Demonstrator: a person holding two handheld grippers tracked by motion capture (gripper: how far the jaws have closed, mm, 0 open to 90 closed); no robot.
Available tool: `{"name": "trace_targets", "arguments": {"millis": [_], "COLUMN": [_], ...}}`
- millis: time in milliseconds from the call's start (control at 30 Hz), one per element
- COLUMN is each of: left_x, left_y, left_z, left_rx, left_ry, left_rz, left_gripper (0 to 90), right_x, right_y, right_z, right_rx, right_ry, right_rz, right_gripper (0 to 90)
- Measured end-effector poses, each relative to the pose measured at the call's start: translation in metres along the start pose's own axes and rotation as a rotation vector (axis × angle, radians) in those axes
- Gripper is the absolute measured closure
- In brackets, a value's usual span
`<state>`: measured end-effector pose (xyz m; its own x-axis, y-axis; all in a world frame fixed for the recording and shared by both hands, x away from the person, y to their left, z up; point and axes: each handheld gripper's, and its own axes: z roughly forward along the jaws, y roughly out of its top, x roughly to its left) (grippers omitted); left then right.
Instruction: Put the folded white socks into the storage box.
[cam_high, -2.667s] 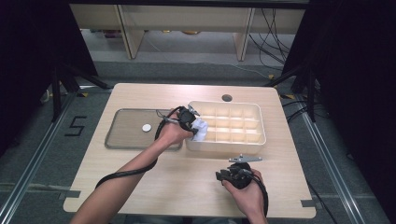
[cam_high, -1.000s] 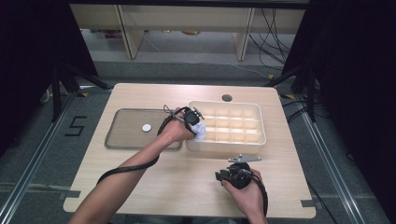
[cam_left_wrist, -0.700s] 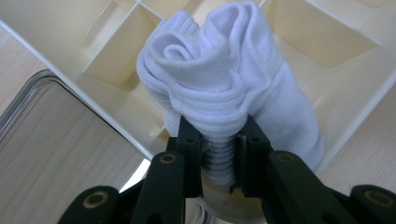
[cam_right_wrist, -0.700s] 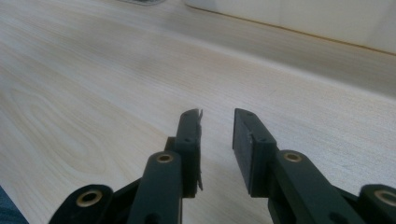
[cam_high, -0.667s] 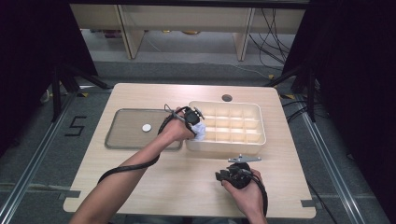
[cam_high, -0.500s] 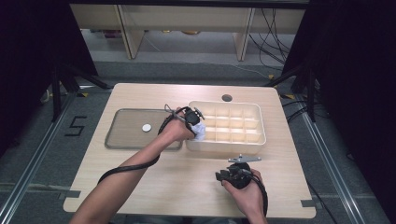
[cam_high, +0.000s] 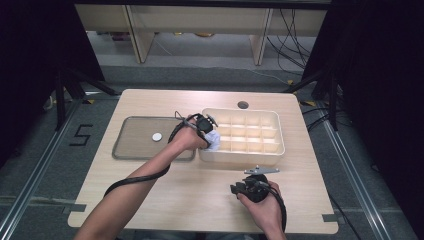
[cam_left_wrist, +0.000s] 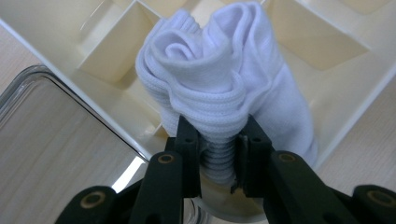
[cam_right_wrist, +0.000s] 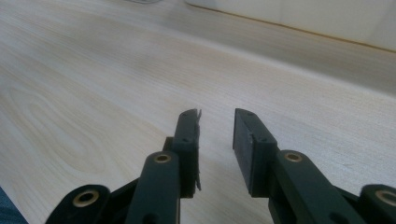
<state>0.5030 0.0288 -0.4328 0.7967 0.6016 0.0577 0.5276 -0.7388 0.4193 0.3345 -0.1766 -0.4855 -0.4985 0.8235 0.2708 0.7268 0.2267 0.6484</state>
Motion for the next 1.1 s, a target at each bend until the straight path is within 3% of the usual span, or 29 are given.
{"name": "trace_targets", "arguments": {"millis": [33, 200, 233, 533, 567, 600, 733, 767, 800, 900, 967, 1033, 1067, 1100], "left_x": [0.002, 0.003, 0.002, 0.004, 0.005, 0.005, 0.006, 0.006, 0.006, 0.007, 0.008, 0.007, 0.007, 0.005], "left_y": [-0.001, -0.002, -0.003, 0.002, 0.003, 0.005, 0.010, 0.012, 0.013, 0.016, 0.017, 0.017, 0.017, 0.016], "left_z": [-0.003, -0.005, -0.007, -0.017, -0.017, -0.018, -0.020, -0.019, -0.020, -0.018, -0.016, -0.015, -0.015, -0.016], "left_rx": [-0.011, -0.035, -0.054, -0.146, -0.153, -0.160, -0.187, -0.195, -0.194, -0.198, -0.196, -0.195, -0.195, -0.187], "left_ry": [-0.004, -0.007, -0.014, -0.022, -0.019, -0.016, -0.014, -0.017, -0.021, -0.023, -0.020, -0.014, -0.014, -0.005], "left_rz": [-0.003, -0.023, -0.047, -0.082, -0.083, -0.086, -0.086, -0.094, -0.085, -0.095, -0.103, -0.090, -0.090, -0.062], "left_gripper": [72.2, 66.9, 65.4, 53.6, 52.9, 52.5, 51.2, 51.0, 50.8, 51.6, 55.4, 62.3, 66.7, 69.6], "right_x": [-0.001, 0.001, 0.001, 0.002, 0.006, 0.006, 0.005, 0.002, 0.002, 0.005, 0.002, 0.004, 0.003, 0.002], "right_y": [0.000, 0.000, 0.001, 0.001, 0.000, 0.001, 0.000, 0.000, 0.001, 0.000, 0.000, 0.000, 0.000, 0.000], "right_z": [0.000, -0.002, -0.002, -0.002, -0.003, -0.003, -0.004, -0.002, -0.003, -0.004, -0.004, -0.004, -0.004, -0.004], "right_rx": [-0.007, 0.003, 0.003, 0.011, 0.025, 0.026, 0.022, -0.009, 0.002, 0.016, 0.007, 0.019, 0.017, 0.012], "right_ry": [0.036, 0.023, 0.024, 0.031, 0.032, 0.032, 0.033, 0.024, 0.024, 0.029, 0.028, 0.032, 0.033, 0.033], "right_rz": [0.005, 0.022, 0.022, 0.035, 0.085, 0.086, 0.086, 0.031, 0.043, 0.078, 0.052, 0.079, 0.073, 0.057], "right_gripper": [70.6, 70.3, 70.2, 69.6, 69.5, 69.4, 69.4, 69.4, 69.3, 69.3, 69.3, 69.3, 69.4, 69.4]}}
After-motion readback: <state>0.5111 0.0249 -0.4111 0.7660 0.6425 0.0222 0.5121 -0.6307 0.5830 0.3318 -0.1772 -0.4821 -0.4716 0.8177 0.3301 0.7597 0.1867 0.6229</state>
